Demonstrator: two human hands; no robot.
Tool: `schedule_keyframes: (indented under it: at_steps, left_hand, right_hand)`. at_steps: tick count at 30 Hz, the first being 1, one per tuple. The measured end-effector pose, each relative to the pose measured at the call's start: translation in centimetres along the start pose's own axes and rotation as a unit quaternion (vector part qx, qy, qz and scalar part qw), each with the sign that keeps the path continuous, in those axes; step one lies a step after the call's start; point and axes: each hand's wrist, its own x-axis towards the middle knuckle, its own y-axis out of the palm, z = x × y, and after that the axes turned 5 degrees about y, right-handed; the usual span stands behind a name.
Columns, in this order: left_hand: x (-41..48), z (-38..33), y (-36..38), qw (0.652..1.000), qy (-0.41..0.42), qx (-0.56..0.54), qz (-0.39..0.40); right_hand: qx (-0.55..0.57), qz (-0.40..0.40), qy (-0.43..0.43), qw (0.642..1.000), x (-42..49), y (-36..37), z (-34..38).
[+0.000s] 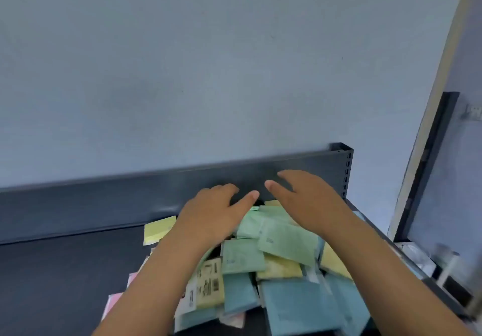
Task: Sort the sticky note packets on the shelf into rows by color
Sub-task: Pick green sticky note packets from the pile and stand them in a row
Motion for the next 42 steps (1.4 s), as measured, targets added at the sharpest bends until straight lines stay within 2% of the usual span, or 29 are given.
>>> schedule_keyframes:
  at_steps: [3, 7, 11, 13, 16, 19, 21, 26, 29, 35, 42]
  left_hand:
    - [0.0, 0.6, 2.1, 0.996, -0.013, 0.026, 0.086]
    - [-0.2, 0.2, 3.5, 0.983, 0.023, 0.123, 0.133]
    - [0.0, -1.1, 4.7, 0.966, 0.069, 0.162, 0.190]
    - [0.2, -1.5, 5.3, 0.970, 0.074, 0.152, 0.173]
    - [0.5, -2.1, 5.9, 0.984, 0.085, 0.089, 0.132]
    - [0.8, -2.1, 6.1, 0.992, 0.078, -0.088, 0.036]
    - [0.8, -2.5, 5.5, 0.975, 0.050, -0.215, -0.028]
    - [0.5, -1.2, 2.4, 0.947, 0.010, -0.303, -0.109]
    - [-0.5, 1.0, 0.3, 0.917, -0.044, -0.374, -0.132]
    - [-2.8, 6.5, -3.9, 0.906, -0.095, -0.357, -0.208]
    - [-6.9, 17.2, -10.0, 0.908, -0.112, -0.326, -0.238]
  right_hand:
    - [-0.074, 0.042, 0.027, 0.996, 0.1, 1.5, -2.2]
    - [-0.103, 0.107, 0.047, 0.988, -0.7, 2.5, -4.4]
    - [-0.149, 0.152, 0.030, 0.977, -0.9, 2.4, -5.1]
    - [-0.146, 0.141, 0.017, 0.979, -0.8, 2.3, -5.2]
    - [-0.057, 0.118, 0.012, 0.991, -0.5, 1.9, -5.3]
    - [0.038, 0.074, -0.015, 0.996, -0.2, 1.0, -5.1]
    - [0.071, 0.064, -0.044, 0.994, 0.0, 0.1, -4.5]
    - [0.142, 0.011, -0.051, 0.988, 1.4, -0.8, -2.1]
    - [0.161, 0.022, -0.041, 0.986, 2.2, -0.7, -0.4]
    - [0.138, 0.075, -0.067, 0.985, 2.9, 2.8, 6.3]
    - [0.174, 0.040, -0.070, 0.981, 2.9, 10.3, 17.8]
